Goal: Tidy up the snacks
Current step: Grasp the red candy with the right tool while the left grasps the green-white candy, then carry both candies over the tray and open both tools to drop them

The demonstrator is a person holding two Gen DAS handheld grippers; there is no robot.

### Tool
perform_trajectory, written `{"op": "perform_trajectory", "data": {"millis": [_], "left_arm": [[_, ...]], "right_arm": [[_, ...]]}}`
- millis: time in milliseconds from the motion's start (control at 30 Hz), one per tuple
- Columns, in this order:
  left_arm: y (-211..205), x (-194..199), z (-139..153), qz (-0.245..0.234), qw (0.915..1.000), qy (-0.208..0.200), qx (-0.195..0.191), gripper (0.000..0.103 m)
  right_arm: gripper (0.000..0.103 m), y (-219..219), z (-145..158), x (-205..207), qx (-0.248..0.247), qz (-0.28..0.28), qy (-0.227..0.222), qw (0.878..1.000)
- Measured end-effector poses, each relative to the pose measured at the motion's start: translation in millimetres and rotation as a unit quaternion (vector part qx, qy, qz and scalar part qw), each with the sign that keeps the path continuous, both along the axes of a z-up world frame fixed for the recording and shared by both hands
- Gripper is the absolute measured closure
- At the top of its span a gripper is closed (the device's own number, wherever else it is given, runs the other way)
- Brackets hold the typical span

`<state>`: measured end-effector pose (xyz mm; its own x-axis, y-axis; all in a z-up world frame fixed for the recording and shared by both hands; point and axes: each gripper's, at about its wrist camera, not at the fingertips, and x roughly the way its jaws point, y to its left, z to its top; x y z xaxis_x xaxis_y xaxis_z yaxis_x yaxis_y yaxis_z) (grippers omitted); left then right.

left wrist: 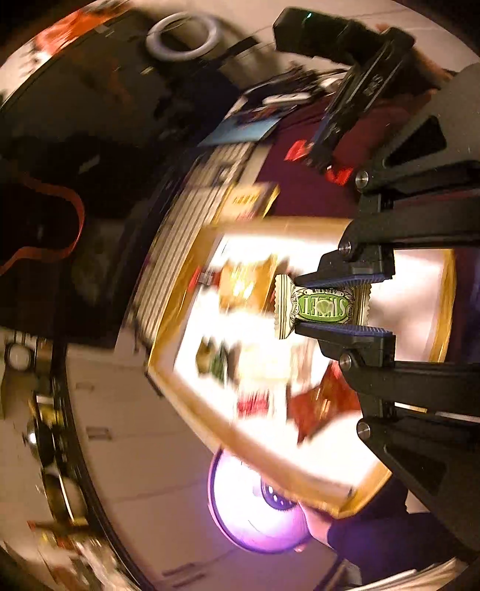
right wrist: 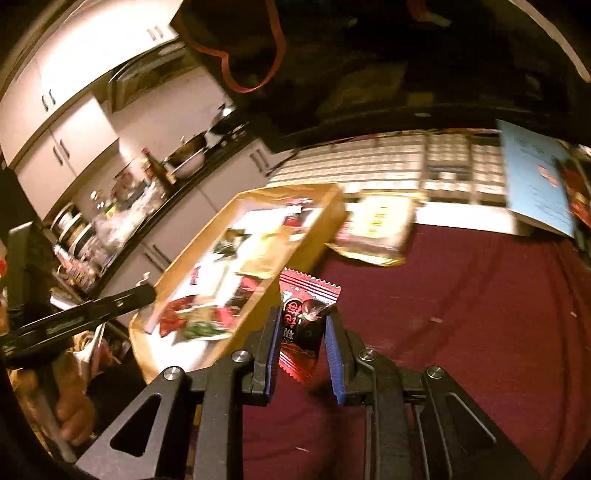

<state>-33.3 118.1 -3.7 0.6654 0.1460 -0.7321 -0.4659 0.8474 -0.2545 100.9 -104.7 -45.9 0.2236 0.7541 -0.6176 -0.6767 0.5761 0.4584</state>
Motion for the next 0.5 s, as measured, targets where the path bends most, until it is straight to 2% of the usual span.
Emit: {"op": "perform_trajectory", "data": {"millis": [233, 400, 500], "left_arm": [[42.9, 2.5, -18.3, 0.04, 0.9992, 0.003, -0.003, 0.088], [57.8, 12.9, -33.1, 0.057, 0.9981, 0.021, 0.006, 0.088], [62.7, 17.8, -40.5, 0.069, 0.9969, 0.027, 0.024, 0.088]], "right_arm": [[0.08, 81.2, 22.6, -10.5, -0.025, 0.075, -0.008, 0.997], [0.08, 137.2, 15.5, -3.4, -0.056, 0.108, -0.001, 0.993], [0.08, 163.9, 3.7, 4.1, -0.078, 0.109, 0.006, 0.991]]}}
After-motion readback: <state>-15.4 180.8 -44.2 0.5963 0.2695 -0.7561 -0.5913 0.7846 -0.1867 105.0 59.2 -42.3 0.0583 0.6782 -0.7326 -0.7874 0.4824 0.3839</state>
